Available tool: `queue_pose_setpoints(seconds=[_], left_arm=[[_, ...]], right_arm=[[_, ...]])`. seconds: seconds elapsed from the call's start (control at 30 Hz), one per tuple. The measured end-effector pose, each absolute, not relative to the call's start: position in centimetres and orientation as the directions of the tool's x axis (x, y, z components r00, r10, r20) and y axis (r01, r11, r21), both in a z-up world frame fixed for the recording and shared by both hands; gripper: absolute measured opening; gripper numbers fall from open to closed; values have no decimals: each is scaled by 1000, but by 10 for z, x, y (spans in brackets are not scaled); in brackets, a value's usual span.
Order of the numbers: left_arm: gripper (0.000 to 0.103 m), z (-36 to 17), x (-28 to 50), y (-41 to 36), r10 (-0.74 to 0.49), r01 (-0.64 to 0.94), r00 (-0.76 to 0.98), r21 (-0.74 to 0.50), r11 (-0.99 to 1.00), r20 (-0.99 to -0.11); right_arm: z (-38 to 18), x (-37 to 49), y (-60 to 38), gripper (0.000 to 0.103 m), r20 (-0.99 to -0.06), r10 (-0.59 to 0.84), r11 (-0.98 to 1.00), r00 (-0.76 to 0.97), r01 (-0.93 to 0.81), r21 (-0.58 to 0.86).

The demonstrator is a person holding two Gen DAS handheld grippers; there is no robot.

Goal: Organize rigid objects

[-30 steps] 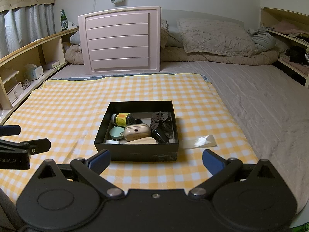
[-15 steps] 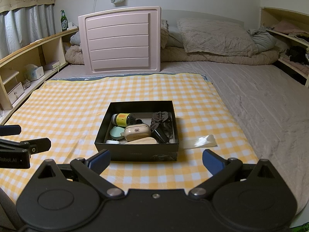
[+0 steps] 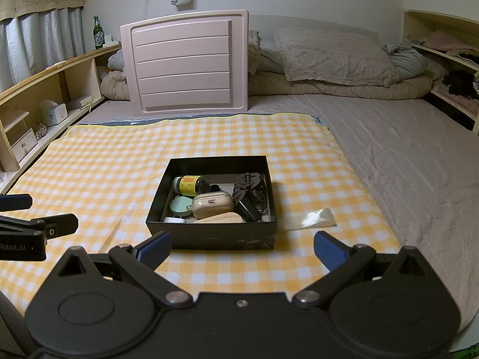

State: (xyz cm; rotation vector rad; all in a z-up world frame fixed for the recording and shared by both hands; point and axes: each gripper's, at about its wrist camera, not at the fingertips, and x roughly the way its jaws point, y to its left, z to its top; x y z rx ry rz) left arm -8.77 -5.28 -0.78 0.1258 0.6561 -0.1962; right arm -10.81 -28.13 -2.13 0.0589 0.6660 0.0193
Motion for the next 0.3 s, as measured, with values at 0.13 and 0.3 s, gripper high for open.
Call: queue_pose_setpoints(seconds=[0.13, 0.3], left_arm=[[103, -8, -88, -52, -141, 219, 775, 52, 974, -616], [103, -7, -87, -51, -139, 217, 775, 53, 975, -616]], right_arm=[[-21, -108, -282, 103, -616, 38, 998, 787, 1, 62], [-21, -108, -282, 103, -616, 38, 998, 787, 1, 62]])
